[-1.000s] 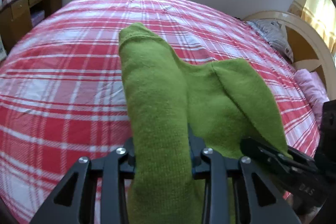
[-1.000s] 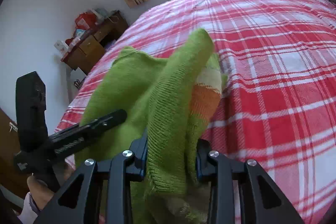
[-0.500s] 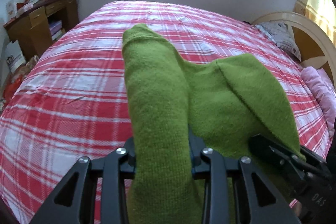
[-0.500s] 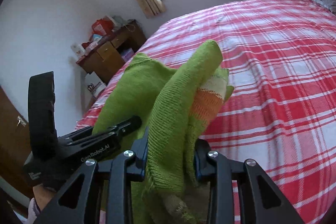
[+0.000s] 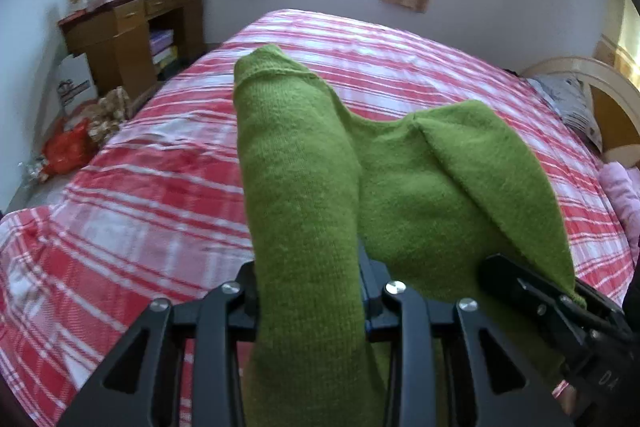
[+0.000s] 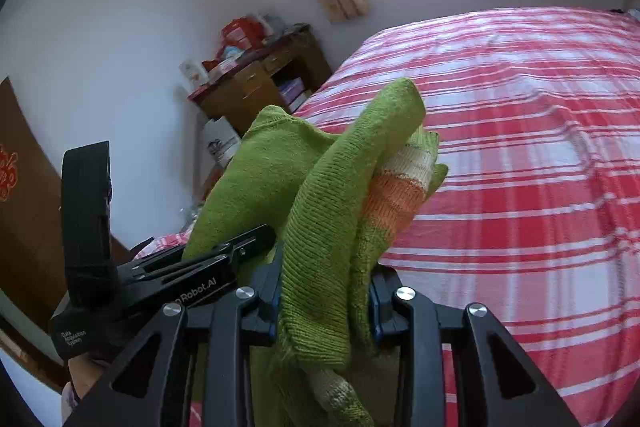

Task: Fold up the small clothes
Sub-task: 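Lift the folded sweater with both grippers and carry it along the bed, then lower the folded sweater onto the bedspread and open both grippers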

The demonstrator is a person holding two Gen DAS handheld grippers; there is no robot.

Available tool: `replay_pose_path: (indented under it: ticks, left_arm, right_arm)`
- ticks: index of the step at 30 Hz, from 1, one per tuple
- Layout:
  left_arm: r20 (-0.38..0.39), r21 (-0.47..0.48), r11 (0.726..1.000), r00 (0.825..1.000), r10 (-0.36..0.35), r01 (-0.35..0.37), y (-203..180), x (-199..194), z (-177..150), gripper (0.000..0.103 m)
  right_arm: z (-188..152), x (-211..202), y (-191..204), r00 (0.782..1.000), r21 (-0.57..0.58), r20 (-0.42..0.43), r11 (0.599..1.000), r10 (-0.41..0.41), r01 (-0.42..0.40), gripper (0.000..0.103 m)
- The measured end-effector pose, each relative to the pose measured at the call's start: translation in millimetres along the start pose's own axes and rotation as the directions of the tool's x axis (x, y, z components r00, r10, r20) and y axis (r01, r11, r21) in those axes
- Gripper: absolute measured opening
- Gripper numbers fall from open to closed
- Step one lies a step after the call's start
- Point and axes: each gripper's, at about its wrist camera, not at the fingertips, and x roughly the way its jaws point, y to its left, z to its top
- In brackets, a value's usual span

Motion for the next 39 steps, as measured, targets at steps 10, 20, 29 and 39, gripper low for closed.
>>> replay_pose_path:
  ticks: [10,20,29,39]
  left_arm:
    - [0.022,-0.063,0.989,0.991,0.134,-0.132,88.2,-13.8,9.7,0.034]
    - [0.008,-0.078,0.965,0.967,0.253,-0.252,154.5,19.5,23.8,0.034]
    - [-0.053,-0.2,0.962,0.982,0.18,-0.187,192.5,54.5,10.0,0.047]
    - [-0.034,-0.328,0.939,0.994,0.101,-0.107,222.2,60.1,-5.5,0.083]
  right_arm:
    - [8.1,71.6,74.5,0.988,-0.054,-0.052,0.988,0.144,-0.147,0.033]
    - [9.1,163.8,116.2,0.969,-0.073,-0.062,0.968,0.238,-0.242,0.033]
    - [-7.1,226.4,76.6,0.969,0.033,-0.147,0.98,0.197,-0.194,0.033]
    - [-10.3,243.4,60.4,0.957,0.123,-0.19,0.973,0.217,-0.196,0.036]
